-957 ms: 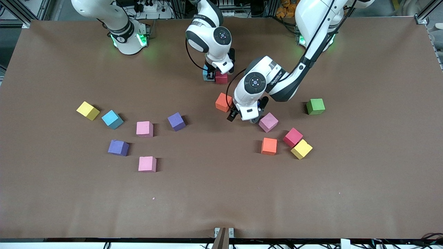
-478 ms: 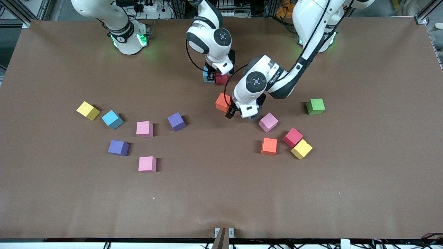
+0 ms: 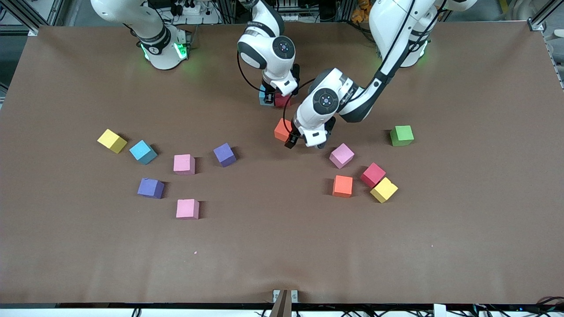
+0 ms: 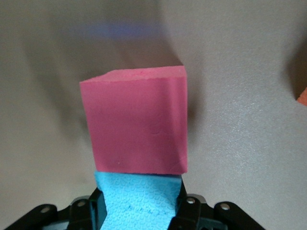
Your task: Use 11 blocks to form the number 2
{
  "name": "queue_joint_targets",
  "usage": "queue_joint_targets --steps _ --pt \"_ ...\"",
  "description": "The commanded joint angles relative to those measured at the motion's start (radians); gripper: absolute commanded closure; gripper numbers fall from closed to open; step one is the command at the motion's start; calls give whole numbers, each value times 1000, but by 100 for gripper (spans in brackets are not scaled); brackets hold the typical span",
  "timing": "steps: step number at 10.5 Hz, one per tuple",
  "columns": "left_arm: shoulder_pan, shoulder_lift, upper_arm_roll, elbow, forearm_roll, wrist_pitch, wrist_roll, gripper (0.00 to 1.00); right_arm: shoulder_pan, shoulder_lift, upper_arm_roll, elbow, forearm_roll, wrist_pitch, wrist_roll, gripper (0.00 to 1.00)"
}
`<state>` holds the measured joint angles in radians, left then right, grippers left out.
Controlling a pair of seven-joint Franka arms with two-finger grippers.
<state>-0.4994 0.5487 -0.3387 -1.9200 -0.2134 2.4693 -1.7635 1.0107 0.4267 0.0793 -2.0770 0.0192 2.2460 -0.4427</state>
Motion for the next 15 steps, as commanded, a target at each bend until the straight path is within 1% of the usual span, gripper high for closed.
queue_joint_targets --steps 1,3,8,13,14,15 --pt "-19 -15 1 -22 -30 16 -14 0 14 21 -9 29 -47 4 25 0" --pt "-21 -12 -17 -27 -47 17 -21 0 12 -5 -9 26 -53 -17 25 0" --pt "-36 22 -19 -24 -49 37 -21 0 14 -97 -9 5 -53 -108 28 0" --pt "-50 51 -19 -17 -47 68 -22 0 14 -204 -7 -98 -53 -108 32 0" --pt "-50 53 -19 -17 -47 76 -22 0 16 -212 -6 -113 -53 -108 32 0" --pt "-50 53 -19 -16 -47 77 -22 8 26 -221 -7 -121 -53 -111 32 0"
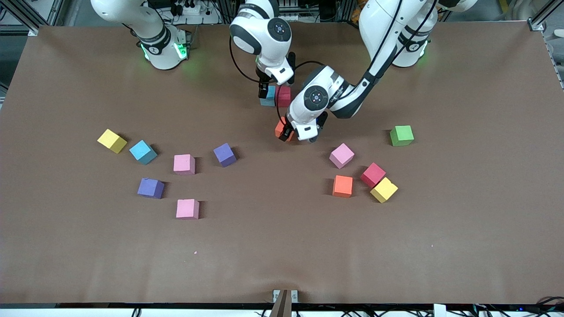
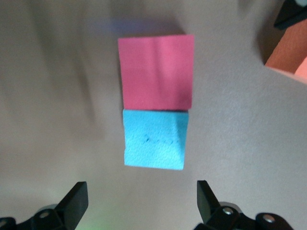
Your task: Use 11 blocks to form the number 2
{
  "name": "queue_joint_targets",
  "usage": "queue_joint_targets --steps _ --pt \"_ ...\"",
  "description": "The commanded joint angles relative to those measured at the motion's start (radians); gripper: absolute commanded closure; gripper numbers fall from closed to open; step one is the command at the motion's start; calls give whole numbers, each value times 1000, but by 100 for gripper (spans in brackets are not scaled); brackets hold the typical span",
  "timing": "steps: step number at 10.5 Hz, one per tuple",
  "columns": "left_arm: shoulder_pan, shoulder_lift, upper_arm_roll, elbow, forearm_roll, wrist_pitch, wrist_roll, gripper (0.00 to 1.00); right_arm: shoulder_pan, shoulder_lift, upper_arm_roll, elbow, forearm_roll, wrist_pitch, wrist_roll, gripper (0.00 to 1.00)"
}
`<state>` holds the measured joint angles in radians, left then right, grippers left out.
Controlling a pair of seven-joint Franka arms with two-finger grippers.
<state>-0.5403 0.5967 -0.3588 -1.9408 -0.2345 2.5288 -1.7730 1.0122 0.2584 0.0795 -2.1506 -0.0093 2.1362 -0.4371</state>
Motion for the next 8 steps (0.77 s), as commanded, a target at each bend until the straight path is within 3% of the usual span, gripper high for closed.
queue_joint_targets --steps 1,3,4,7,8 --pt "-10 5 1 5 -26 18 -13 20 28 -57 -6 -58 -24 -5 27 0" --pt "-10 2 3 5 -26 18 -13 36 37 -73 -6 -81 -26 -5 31 0" --pt "-10 2 1 5 -26 18 -14 37 37 -82 -6 -95 -26 -7 41 0" --pt "-10 3 3 5 -28 18 -14 73 36 -102 -9 -103 -26 -53 41 0" --pt "-9 -3 3 5 -26 18 -17 77 31 -108 -9 -109 -29 -65 41 0"
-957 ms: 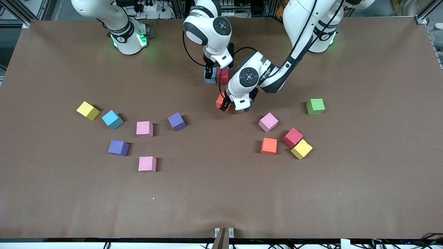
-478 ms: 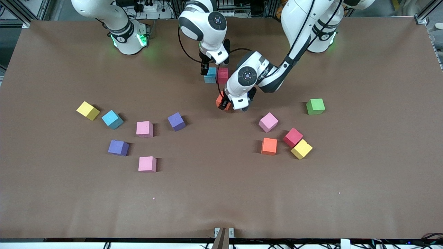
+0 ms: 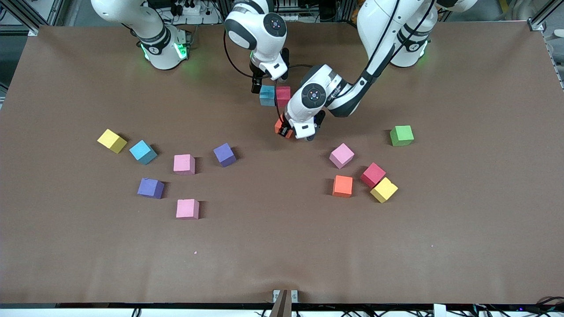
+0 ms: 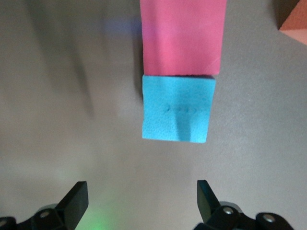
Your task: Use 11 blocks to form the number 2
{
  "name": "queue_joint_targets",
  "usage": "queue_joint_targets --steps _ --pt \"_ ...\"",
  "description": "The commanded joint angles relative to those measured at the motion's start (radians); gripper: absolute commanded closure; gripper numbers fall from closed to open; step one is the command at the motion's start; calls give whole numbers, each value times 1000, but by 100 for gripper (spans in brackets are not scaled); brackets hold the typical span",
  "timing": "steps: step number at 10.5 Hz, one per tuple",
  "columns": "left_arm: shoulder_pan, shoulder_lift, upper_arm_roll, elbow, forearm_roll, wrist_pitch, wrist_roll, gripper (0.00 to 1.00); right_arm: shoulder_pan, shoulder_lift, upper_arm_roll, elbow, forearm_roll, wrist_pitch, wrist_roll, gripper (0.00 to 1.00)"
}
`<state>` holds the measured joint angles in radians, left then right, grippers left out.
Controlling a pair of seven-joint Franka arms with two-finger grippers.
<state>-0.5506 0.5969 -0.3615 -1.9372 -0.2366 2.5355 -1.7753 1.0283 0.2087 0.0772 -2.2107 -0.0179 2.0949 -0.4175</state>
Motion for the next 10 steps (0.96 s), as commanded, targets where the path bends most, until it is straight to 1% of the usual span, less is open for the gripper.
queue_joint_targets --steps 1,3,6,8,10 --pt "8 -17 6 3 -24 9 -19 81 15 -69 -7 -59 -25 -26 22 0" --pt "17 -75 6 3 -24 -6 -24 81 16 -75 -7 -72 -27 -27 22 0" --pt "24 -133 12 4 -24 -69 -15 81 24 -71 -5 -79 -39 -27 23 0" --pt "37 -150 15 14 -24 -118 -9 81 27 -75 -5 -81 -40 -29 23 0" --pt "50 -152 18 11 -23 -129 7 81 -14 -78 -8 -81 -40 -29 23 0"
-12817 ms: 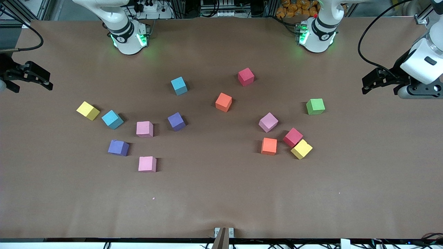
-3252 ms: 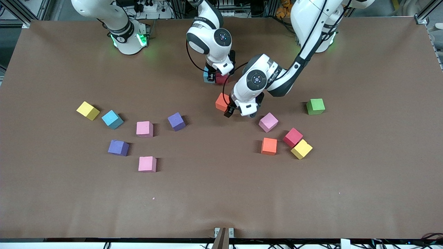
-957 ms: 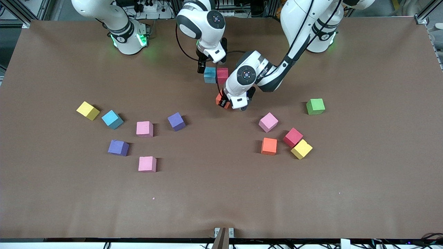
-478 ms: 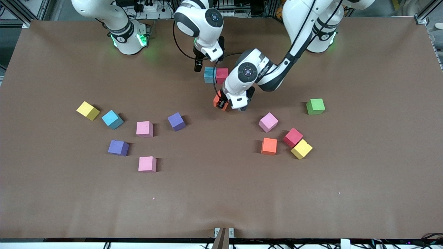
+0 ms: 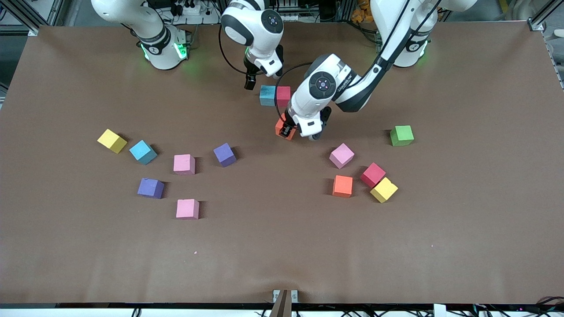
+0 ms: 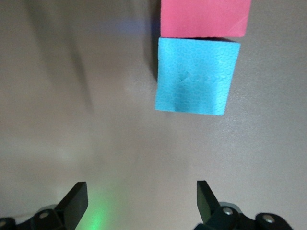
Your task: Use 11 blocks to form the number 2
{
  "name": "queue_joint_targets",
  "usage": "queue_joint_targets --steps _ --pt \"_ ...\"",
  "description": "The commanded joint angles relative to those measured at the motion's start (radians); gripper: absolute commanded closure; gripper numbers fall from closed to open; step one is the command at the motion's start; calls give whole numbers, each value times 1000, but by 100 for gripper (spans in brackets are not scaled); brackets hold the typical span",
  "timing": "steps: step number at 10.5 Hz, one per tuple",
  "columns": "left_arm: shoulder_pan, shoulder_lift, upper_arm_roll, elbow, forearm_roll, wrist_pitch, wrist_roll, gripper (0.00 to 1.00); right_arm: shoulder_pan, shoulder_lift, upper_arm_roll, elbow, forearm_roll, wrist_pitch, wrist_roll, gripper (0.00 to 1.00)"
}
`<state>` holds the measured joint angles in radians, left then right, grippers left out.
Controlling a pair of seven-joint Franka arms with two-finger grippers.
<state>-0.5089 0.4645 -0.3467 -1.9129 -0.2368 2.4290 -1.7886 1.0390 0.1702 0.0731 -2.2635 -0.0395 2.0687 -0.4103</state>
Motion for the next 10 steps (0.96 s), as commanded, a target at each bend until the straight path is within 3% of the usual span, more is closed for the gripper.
queue_joint_targets --steps 1,6,10 --pt "22 -33 2 -26 -22 -36 11 81 -51 -40 -6 -27 -19 -1 16 0" --pt "50 -185 -5 -207 -26 -38 -133 81 -321 4 -6 69 -54 8 13 0" --pt "50 -208 -57 -360 -27 155 -337 81 -505 78 -4 231 -59 24 16 0"
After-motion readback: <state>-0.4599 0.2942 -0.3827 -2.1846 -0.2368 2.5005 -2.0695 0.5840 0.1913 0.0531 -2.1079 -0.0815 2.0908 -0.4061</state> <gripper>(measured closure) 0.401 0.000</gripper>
